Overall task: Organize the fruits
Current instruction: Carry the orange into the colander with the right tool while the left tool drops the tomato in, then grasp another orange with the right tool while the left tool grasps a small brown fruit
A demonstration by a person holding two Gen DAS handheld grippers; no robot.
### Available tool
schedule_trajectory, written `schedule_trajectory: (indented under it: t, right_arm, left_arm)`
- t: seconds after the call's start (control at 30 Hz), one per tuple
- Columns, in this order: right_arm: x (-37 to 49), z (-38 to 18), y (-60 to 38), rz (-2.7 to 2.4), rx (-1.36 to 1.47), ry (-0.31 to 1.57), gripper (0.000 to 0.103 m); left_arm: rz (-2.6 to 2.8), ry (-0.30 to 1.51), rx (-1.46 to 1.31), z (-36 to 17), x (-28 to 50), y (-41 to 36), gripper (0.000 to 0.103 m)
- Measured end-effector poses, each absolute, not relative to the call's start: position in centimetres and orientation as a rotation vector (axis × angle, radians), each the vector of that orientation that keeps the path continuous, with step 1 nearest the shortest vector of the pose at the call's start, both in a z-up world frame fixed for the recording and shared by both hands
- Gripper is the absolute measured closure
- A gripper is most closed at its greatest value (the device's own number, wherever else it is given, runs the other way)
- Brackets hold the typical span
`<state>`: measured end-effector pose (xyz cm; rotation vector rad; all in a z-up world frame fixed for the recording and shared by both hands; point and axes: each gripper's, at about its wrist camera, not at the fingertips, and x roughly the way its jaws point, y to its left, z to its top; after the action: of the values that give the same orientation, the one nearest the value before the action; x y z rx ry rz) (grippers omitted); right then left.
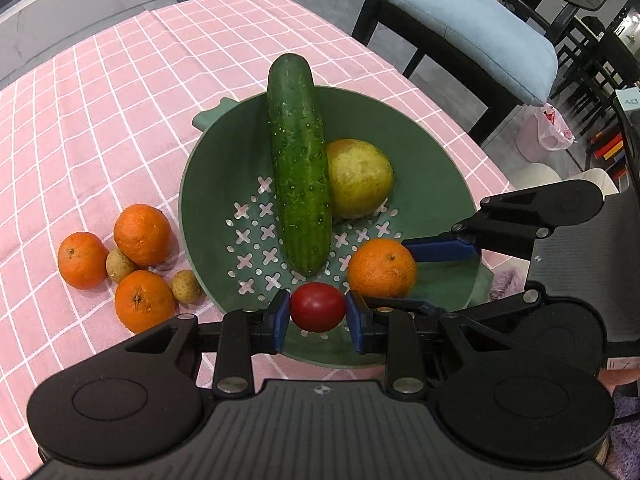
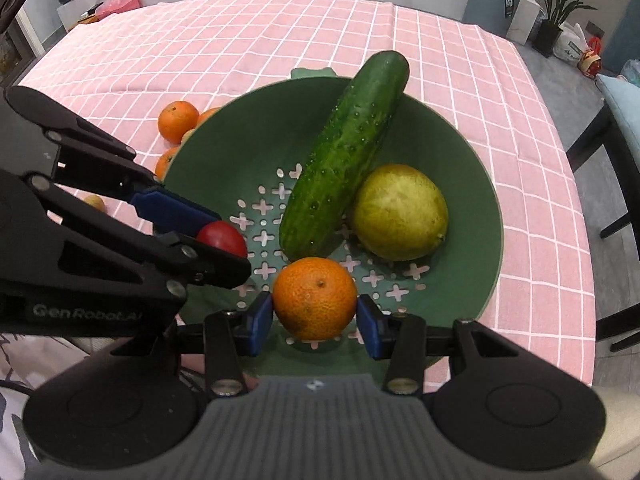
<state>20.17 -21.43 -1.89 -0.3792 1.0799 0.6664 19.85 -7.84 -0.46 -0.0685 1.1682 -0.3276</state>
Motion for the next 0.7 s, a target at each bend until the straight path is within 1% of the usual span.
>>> schedule_trajectory:
  t: [0.13, 0.3, 0.37, 0.43, 0.5, 0.7]
  right_arm:
    - [20.4, -2.1, -21.4, 0.663, -0.373, 1.086, 0.06]
    - [20.1, -1.6, -21.5, 0.664, -0.379, 1.071, 0.059]
    - [20.0, -1.4, -21.6, 0.656, -0.378, 1.065, 0.059]
    - [19.7, -1.0, -21.8, 0.645, -0.379, 1.051, 0.049]
    - [19.4, -0.6, -21.9, 0.633, -0.38, 1.025, 0.047]
    - [18.0, 1.3, -22.2, 0.595, -0.343, 0.938, 0.047]
  left_arm:
    - [-0.327, 1.168, -0.074, -0.6, 20.0, -7.7, 0.07]
    - [-0.325, 1.156, -0.088, -0.5, 19.9, -7.5, 0.062]
    - [-0.322, 1.135, -0.087, -0.1, 19.7, -7.5, 0.052]
    - [-0.321, 1.108, -0.088, 0.5, 19.3, -7.4, 0.045]
    - [-0.317, 1.083, -0.088, 1.1, 18.8, -7.2, 0.045]
    - [-0.299, 0.989, -0.113, 3.4, 17.0, -5.9, 0.045]
